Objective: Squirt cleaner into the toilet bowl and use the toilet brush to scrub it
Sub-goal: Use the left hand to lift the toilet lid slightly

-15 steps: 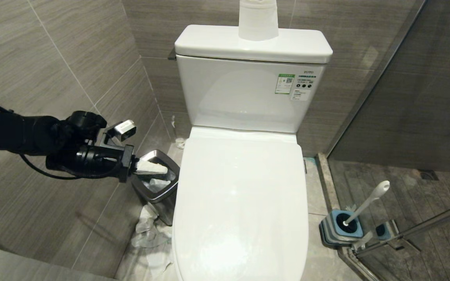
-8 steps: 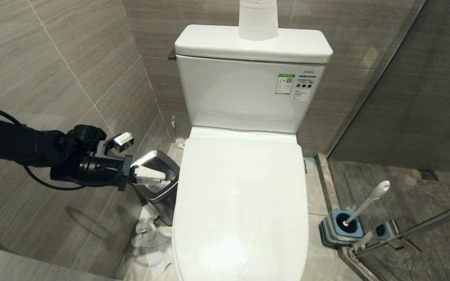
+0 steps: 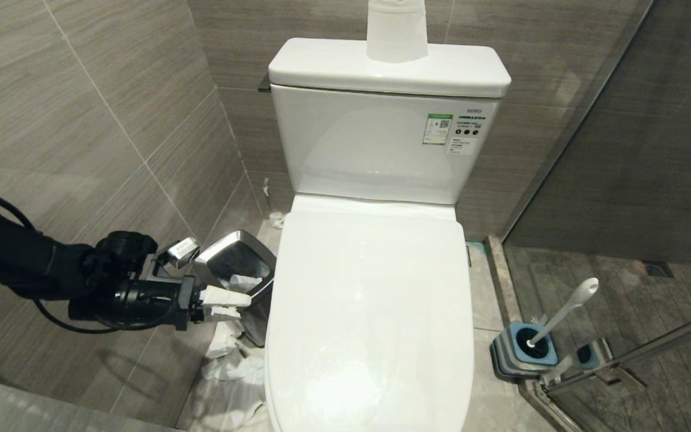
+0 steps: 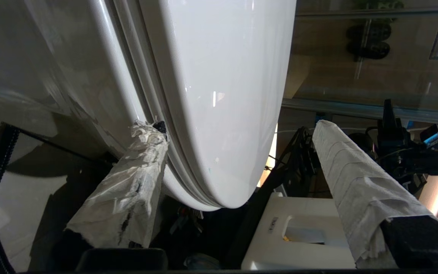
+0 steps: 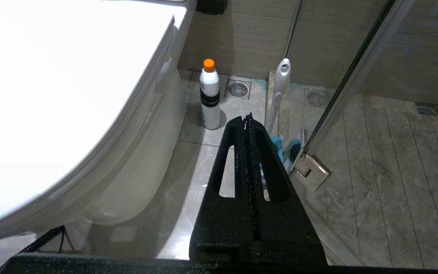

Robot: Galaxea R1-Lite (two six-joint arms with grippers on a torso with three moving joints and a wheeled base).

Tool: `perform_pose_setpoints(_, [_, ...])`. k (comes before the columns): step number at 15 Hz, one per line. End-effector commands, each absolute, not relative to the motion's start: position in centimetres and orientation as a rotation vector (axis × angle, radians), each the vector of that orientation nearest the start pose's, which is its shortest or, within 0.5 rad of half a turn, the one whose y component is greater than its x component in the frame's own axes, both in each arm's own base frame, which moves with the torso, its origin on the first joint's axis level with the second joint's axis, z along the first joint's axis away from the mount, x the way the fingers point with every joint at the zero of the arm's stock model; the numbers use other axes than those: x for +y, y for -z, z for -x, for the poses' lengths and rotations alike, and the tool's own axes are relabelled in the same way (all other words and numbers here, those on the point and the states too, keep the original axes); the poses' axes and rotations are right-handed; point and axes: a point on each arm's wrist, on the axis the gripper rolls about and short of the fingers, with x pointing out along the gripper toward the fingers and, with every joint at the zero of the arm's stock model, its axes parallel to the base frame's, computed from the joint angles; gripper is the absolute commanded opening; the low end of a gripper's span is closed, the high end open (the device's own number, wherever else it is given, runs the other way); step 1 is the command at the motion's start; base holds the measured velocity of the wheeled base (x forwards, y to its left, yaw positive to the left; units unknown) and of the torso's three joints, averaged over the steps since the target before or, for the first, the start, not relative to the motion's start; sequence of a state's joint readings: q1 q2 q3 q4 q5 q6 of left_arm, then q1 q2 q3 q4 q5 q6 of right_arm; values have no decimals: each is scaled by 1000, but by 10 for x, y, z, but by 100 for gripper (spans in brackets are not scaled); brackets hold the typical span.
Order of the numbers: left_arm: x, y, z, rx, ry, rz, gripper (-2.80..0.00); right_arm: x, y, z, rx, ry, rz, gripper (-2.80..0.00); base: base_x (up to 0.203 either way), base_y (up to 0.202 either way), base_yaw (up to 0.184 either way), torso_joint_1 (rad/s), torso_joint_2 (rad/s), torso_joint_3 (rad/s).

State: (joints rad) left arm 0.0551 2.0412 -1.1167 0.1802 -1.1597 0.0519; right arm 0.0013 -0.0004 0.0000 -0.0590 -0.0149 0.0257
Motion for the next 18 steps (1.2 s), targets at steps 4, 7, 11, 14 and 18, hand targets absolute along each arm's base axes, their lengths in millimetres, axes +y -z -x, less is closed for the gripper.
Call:
perform_pose_setpoints(4, [-2,-90,-325,887,1036,618,0,0,-75,21,-36,13,-26,-280,0,0,0,0,0,0])
perform_pose_setpoints(7, [-7,-83,-318,886,1052,604,0,0,-75,21,-35,13,-26,-280,0,0,0,0,0,0])
perform_pose_setpoints(11, [-18,-69,-314,851,1095,556,0,0,-75,21,-35,12,-26,-280,0,0,0,0,0,0])
perform_pose_setpoints(14, [-24,-68,-316,835,1116,525,0,0,-75,21,-35,13,-26,-280,0,0,0,0,0,0])
perform_pose_setpoints(18, [-28,-62,-320,835,1107,497,0,0,-75,21,-35,13,-26,-280,0,0,0,0,0,0])
